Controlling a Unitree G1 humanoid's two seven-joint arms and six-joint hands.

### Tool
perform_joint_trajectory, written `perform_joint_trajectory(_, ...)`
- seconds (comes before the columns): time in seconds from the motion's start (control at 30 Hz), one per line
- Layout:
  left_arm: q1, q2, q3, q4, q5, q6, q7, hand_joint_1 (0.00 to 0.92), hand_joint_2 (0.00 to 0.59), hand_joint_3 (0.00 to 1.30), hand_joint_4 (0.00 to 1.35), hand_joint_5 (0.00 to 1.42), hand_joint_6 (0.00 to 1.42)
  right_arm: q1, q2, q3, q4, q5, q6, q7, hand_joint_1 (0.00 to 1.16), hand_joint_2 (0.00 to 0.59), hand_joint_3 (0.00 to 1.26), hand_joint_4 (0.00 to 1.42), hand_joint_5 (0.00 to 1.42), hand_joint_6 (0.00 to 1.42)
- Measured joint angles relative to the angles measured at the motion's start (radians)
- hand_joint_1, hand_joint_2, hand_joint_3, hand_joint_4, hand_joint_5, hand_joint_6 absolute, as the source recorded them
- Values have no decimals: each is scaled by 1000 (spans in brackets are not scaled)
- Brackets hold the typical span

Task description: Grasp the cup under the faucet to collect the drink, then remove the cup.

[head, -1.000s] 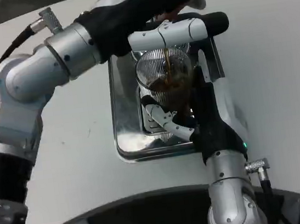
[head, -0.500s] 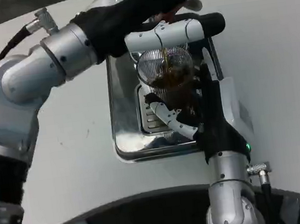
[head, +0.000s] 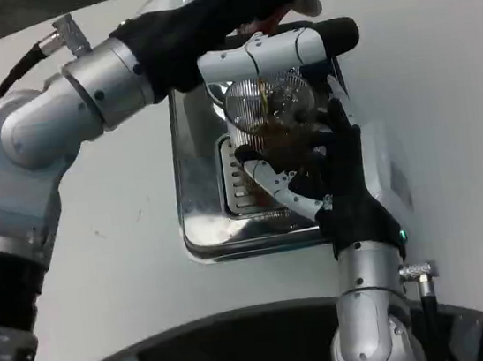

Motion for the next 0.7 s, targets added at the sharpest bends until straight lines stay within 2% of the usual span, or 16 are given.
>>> perform_joint_trajectory(0.47,2,0,6,0,0,0,11,0,137,206,55,58,246,-2,-1,-5,5,4,-17,-6,694,248,276,388,493,787)
perform_joint_trajectory(0.7,2,0,9,0,0,0,15,0,137,206,65,68,259,-1,-1,-4,0,4,-21,-13,701,252,374,478,574,845)
